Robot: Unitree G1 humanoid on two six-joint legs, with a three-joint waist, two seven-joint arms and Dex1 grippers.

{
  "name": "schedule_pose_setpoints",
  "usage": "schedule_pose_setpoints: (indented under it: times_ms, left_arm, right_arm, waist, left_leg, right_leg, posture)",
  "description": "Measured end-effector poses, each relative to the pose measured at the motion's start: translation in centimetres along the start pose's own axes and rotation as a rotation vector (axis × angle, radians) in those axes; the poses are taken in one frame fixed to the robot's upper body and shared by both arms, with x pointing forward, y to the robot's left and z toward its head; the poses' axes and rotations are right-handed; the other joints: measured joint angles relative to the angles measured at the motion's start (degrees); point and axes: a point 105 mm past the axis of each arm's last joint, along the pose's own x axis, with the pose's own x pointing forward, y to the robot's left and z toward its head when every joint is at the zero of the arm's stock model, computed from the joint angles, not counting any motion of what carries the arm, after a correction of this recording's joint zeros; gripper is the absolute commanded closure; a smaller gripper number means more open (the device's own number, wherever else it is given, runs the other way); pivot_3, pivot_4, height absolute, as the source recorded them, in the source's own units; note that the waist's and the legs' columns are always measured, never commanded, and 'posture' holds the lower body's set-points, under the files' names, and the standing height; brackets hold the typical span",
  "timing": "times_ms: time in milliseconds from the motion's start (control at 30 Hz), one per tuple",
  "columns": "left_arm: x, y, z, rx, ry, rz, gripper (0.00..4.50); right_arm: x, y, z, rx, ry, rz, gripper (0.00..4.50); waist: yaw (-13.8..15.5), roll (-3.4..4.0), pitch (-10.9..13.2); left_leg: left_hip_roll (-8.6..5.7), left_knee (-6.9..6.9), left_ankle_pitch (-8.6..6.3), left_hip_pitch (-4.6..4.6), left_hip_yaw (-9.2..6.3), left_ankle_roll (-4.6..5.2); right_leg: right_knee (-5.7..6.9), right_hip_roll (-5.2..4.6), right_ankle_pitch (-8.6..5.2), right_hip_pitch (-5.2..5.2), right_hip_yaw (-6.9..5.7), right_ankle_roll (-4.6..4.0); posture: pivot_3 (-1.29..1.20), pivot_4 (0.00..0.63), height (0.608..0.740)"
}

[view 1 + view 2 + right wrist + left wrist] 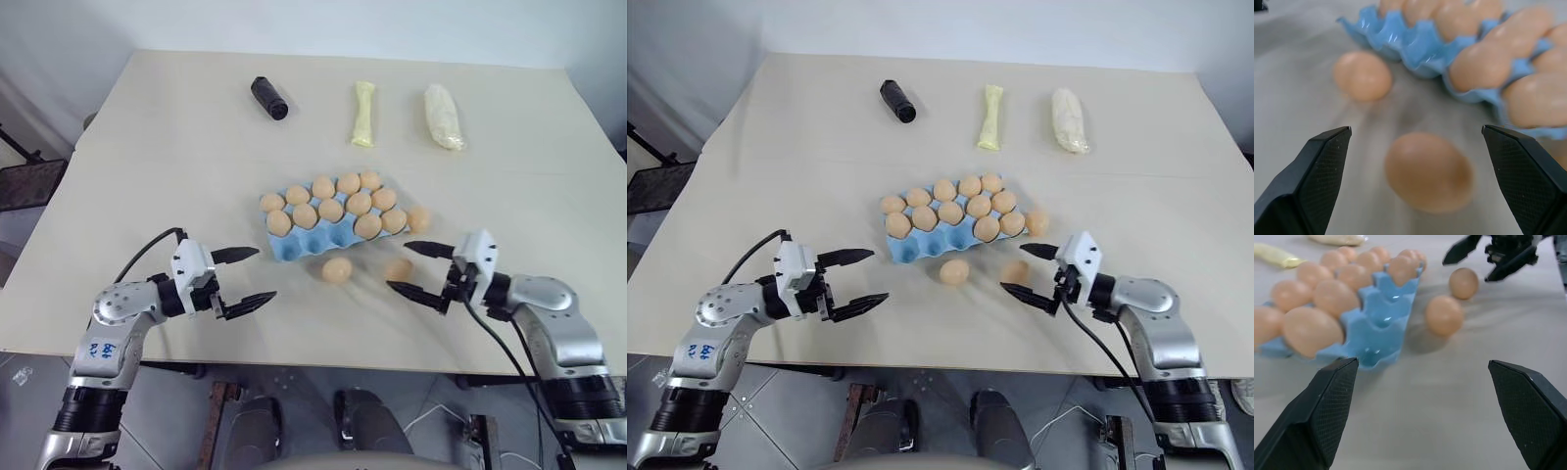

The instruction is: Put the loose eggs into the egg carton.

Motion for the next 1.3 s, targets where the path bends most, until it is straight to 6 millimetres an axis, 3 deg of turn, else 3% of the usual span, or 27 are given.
schedule_pose_setpoints:
  times_ms: [67, 133, 233, 267, 467, 667, 867, 900, 1067, 1200, 1300]
  left_arm:
    - [-0.5, -0.1, 0.0, 0.001, 0.004, 0.021, 0.0]
    - [-0.9, 0.0, 0.0, 0.0, 0.006, 0.043, 0.0]
    - [-1.4, 0.0, -0.2, -0.015, 0.008, 0.069, 0.0]
    - [-1.4, -0.1, -0.2, -0.016, 0.009, 0.072, 0.0]
    - [-1.9, 0.2, -0.2, -0.017, 0.009, 0.117, 0.0]
    - [-2.3, 0.4, -0.4, -0.04, 0.013, 0.141, 0.0]
    - [-2.3, 0.4, -0.5, -0.048, 0.014, 0.155, 0.0]
    - [-2.3, 0.4, -0.5, -0.047, 0.013, 0.159, 0.0]
    - [-2.4, 0.4, -0.4, -0.044, 0.013, 0.164, 0.0]
    - [-2.2, 0.4, -0.1, -0.042, 0.007, 0.156, 0.0]
    - [-1.6, 0.5, 0.5, -0.029, -0.009, 0.137, 0.0]
  right_arm:
    - [0.4, 0.2, -0.6, 0.016, 0.0, 0.011, 0.61]
    - [0.8, 0.2, -1.1, 0.026, 0.0, 0.014, 1.3]
    - [1.3, -0.3, -0.8, 0.001, -0.024, 0.004, 2.24]
    - [1.6, -0.4, -0.5, -0.006, -0.036, 0.003, 2.36]
    - [2.9, -0.4, 2.3, -0.051, -0.106, 0.02, 2.36]
    - [6.9, -1.3, 7.4, -0.13, -0.229, 0.006, 2.36]
    - [8.6, -1.7, 6.2, -0.095, -0.19, 0.01, 2.36]
    - [8.7, -1.6, 6.0, -0.087, -0.183, 0.02, 1.64]
    - [8.8, -1.3, 6.0, -0.086, -0.185, 0.043, 0.02]
    - [7.6, -1.6, 7.1, -0.118, -0.22, 0.01, 0.02]
    - [4.2, -2.1, 6.8, -0.14, -0.22, -0.071, 0.02]
  waist:
    - [0.0, 0.01, 0.0]
    - [-0.1, 0.01, 0.0]
    - [-0.3, 0.02, 0.0]
    - [-0.4, 0.02, 0.0]
    - [-0.6, 0.03, 0.0]
    - [-0.7, 0.05, 0.0]
    - [-0.4, 0.05, 0.0]
    - [-0.4, 0.05, 0.0]
    - [-0.6, 0.06, 0.0]
    - [-0.5, 0.08, 0.0]
    - [0.7, 0.08, 0.0]
  left_leg:
    - [0.0, 0.0, -0.02, -0.01, 0.01, 0.0]
    - [0.0, 0.02, -0.02, -0.01, 0.01, 0.0]
    - [0.0, 0.04, 0.0, 0.0, 0.01, -0.02]
    - [0.0, 0.04, 0.01, 0.02, 0.01, -0.03]
    - [0.0, 0.03, 0.03, 0.03, -0.01, -0.05]
    - [0.0, 0.02, 0.05, 0.04, -0.04, -0.07]
    - [-0.08, -0.03, -0.03, -0.11, -0.15, 0.0]
    - [-0.08, -0.04, -0.04, -0.15, -0.15, 0.02]
    - [-0.08, -0.05, -0.07, -0.16, -0.15, 0.04]
    - [-0.08, -0.03, -0.06, -0.15, -0.16, 0.03]
    - [-0.17, -0.03, -0.07, -0.16, -0.27, 0.03]
  right_leg:
    - [-0.02, -0.01, 0.0, 0.0, 0.0, 0.0]
    - [-0.01, 0.0, 0.0, 0.0, -0.01, 0.0]
    - [0.02, -0.01, 0.0, 0.01, -0.01, 0.0]
    - [0.04, 0.0, 0.0, 0.01, -0.01, 0.0]
    - [0.07, 0.0, 0.0, 0.0, -0.02, -0.01]
    - [0.11, -0.01, 0.0, -0.02, -0.07, -0.03]
    - [0.07, -0.17, -0.01, -0.04, -0.29, -0.04]
    - [0.08, -0.18, 0.0, -0.04, -0.3, -0.04]
    - [0.07, -0.17, -0.01, -0.04, -0.34, -0.03]
    - [0.01, -0.17, -0.01, -0.05, -0.35, -0.04]
    - [-0.07, -0.26, -0.01, -0.01, -0.44, -0.04]
  posture:
    - [0.0, 0.15, 0.74]
    - [0.0, 0.15, 0.74]
    - [0.0, 0.15, 0.74]
    - [0.0, 0.15, 0.74]
    - [0.0, 0.15, 0.74]
    - [0.0, 0.15, 0.74]
    - [0.0, 0.15, 0.74]
    - [0.0, 0.15, 0.74]
    - [0.0, 0.15, 0.74]
    - [0.0, 0.15, 0.74]
    - [0.0, 0.15, 0.74]
